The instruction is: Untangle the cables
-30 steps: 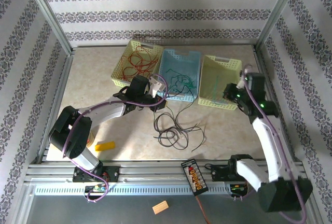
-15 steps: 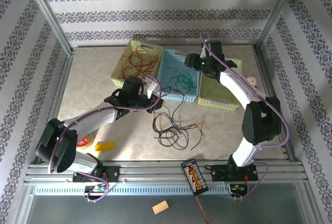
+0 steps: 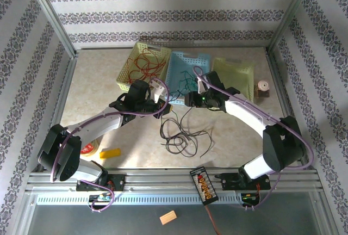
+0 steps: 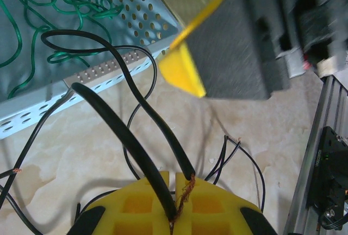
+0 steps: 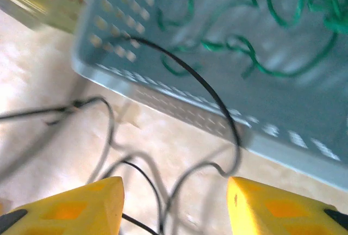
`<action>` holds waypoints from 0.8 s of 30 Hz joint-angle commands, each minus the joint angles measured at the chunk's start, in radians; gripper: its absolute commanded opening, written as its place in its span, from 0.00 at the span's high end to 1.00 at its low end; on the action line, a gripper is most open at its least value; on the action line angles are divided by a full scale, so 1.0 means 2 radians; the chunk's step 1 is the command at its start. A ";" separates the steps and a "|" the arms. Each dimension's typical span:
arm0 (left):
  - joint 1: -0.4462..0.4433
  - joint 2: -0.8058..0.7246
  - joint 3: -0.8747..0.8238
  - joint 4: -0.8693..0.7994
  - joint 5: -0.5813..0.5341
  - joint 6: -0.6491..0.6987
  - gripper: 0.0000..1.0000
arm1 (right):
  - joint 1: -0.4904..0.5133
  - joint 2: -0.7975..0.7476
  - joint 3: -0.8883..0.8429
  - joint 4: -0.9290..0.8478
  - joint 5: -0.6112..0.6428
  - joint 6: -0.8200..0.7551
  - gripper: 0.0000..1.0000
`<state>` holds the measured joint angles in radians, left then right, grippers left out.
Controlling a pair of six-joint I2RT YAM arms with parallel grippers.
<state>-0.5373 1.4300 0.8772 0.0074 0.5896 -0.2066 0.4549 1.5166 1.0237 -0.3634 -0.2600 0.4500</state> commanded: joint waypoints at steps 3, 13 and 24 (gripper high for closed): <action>-0.004 -0.009 0.002 0.014 -0.006 -0.009 1.00 | -0.014 0.044 0.022 -0.016 -0.003 -0.017 0.48; -0.004 -0.010 0.007 0.005 -0.007 -0.008 1.00 | -0.010 0.122 0.049 0.013 -0.020 -0.015 0.51; -0.004 -0.009 0.014 0.003 -0.003 -0.008 1.00 | -0.006 0.084 0.023 -0.001 0.006 -0.036 0.54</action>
<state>-0.5373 1.4296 0.8772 0.0078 0.5747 -0.2176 0.4301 1.7176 1.1263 -0.3042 -0.2749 0.4091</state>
